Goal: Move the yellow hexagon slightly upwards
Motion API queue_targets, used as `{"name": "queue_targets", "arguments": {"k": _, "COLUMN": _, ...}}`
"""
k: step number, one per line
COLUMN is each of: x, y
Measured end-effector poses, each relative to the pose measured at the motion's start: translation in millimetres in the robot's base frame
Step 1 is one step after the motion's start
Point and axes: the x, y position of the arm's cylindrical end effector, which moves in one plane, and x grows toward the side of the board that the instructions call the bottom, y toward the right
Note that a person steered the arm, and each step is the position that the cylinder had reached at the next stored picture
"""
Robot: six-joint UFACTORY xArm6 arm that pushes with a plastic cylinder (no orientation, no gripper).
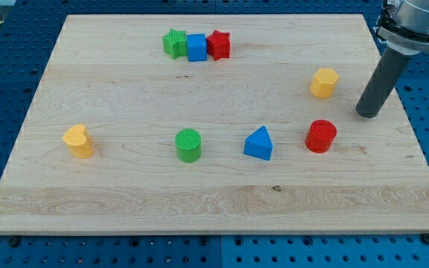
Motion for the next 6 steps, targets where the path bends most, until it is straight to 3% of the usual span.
{"name": "queue_targets", "arguments": {"k": 4, "x": -8, "y": -36}}
{"name": "queue_targets", "arguments": {"k": 6, "x": -52, "y": -42}}
